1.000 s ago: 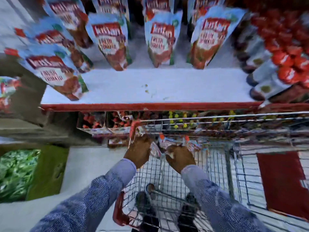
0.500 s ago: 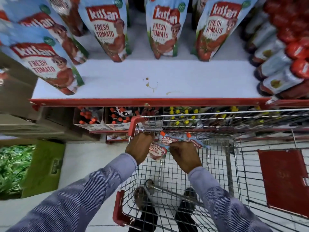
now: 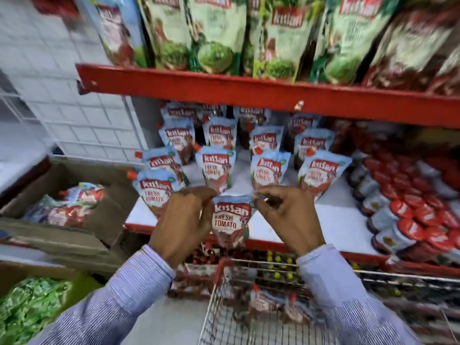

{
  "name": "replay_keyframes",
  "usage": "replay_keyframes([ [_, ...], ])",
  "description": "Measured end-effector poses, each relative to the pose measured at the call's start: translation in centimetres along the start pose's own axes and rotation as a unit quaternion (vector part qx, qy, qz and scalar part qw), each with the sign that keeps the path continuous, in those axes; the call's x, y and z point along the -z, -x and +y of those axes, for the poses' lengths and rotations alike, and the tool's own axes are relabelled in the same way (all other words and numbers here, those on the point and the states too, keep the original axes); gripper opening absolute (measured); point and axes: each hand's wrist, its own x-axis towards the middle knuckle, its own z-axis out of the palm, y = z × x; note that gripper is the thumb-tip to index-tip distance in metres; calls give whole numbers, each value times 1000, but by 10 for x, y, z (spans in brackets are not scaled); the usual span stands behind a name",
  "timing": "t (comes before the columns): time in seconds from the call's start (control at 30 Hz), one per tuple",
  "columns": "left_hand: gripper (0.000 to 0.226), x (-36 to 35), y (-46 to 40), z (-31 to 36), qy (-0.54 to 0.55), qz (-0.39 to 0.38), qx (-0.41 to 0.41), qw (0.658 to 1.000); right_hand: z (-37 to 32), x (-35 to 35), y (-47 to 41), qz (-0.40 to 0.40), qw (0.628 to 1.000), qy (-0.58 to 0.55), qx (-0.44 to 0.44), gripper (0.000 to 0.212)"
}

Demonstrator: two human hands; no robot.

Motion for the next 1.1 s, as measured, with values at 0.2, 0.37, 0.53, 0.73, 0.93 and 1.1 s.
replay_keyframes([
  [0.2,23,-8,-44,-49,-28,-4,30,999,-5,-44,-54,2,999,17,31,12],
  [0.37,28,-30,-56,-78,-47,-38,68,996,14,-79,-71,-31,999,14,3,15],
  [0.53,33,-29,-40,-65,-66,-4,68,995,22,-73,-67,-38,999,-21,-6,27],
  [0.73,15,-73,22,-25,-23,-22,-28,999,89,-40,16,23,997,-34,-58,10],
  [0.93,27,-205,89,-29,-10,-307,46,951,206,-63,114,-182,955,132,-192,17],
  [1.1,42,-300,113,-37,14,-418,108,902,259,-101,149,-284,904,245,-206,30],
])
